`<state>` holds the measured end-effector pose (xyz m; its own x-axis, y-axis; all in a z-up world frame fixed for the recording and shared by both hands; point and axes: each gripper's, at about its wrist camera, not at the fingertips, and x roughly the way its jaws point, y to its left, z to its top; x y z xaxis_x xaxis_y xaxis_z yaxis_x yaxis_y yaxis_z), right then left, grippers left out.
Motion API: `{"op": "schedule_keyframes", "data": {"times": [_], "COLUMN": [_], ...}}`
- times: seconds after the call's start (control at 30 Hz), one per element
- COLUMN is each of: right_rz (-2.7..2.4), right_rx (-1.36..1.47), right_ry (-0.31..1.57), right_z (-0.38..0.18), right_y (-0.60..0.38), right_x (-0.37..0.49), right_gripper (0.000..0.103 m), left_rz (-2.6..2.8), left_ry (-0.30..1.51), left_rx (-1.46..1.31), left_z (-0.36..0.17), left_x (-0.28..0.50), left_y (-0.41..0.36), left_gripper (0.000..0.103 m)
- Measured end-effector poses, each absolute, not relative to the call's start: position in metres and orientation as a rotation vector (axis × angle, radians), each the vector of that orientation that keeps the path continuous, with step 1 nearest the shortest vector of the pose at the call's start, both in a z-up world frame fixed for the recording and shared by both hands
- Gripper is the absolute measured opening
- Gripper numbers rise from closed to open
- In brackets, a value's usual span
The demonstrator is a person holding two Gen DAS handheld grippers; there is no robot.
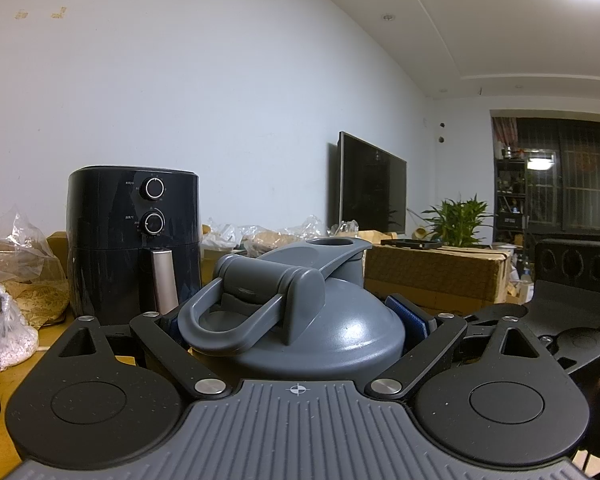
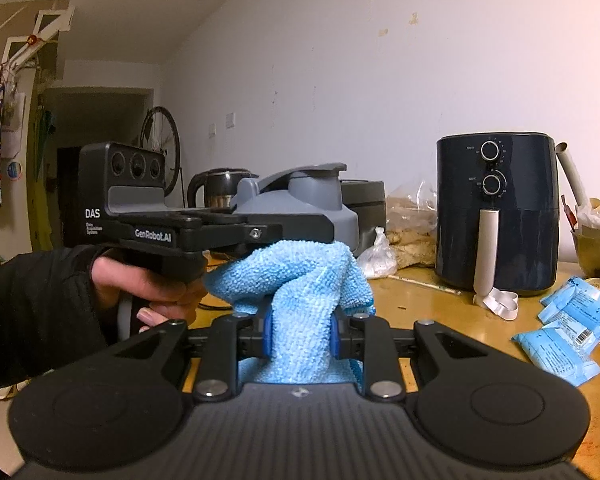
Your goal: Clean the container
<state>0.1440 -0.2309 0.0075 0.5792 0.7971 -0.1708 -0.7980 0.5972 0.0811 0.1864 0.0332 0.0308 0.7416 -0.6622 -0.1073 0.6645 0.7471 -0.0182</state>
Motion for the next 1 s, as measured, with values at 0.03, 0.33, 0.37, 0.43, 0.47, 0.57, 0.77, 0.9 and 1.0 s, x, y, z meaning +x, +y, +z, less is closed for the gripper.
{"op": "schedule_keyframes", "data": {"times": [0.03, 0.33, 0.37, 0.43, 0.47, 0.57, 0.77, 0.9, 1.0], "right_rz": [0.934, 0.954, 0.955, 0.956, 0.957, 0.958, 0.957, 0.957, 0.956], "right_rx": [-0.007, -0.035, -0.037, -0.041, -0.042, -0.051, -0.075, -0.093, -0.109], "right_ry": [0.204, 0.244, 0.246, 0.251, 0.254, 0.263, 0.292, 0.321, 0.344], "right_z": [0.008, 0.013, 0.013, 0.012, 0.012, 0.011, 0.006, -0.001, -0.007], "right_y": [-0.231, -0.228, -0.227, -0.227, -0.226, -0.225, -0.220, -0.217, -0.214], "right_x": [0.145, 0.149, 0.149, 0.149, 0.149, 0.150, 0.152, 0.154, 0.156], "right_gripper": [0.023, 0.023, 0.023, 0.024, 0.024, 0.025, 0.025, 0.025, 0.025], "left_rz": [-0.727, -0.727, -0.727, -0.727, -0.727, -0.726, -0.726, -0.727, -0.727], "left_ry": [0.110, 0.113, 0.114, 0.114, 0.115, 0.115, 0.115, 0.116, 0.116], "left_rx": [0.022, 0.022, 0.022, 0.022, 0.022, 0.022, 0.022, 0.022, 0.022], "left_z": [0.031, 0.031, 0.031, 0.032, 0.032, 0.032, 0.033, 0.033, 0.033], "left_x": [0.186, 0.188, 0.188, 0.188, 0.188, 0.188, 0.188, 0.188, 0.188], "left_y": [0.033, 0.034, 0.034, 0.034, 0.034, 0.033, 0.033, 0.033, 0.033], "left_gripper": [0.095, 0.095, 0.095, 0.095, 0.095, 0.095, 0.095, 0.095, 0.095]}}
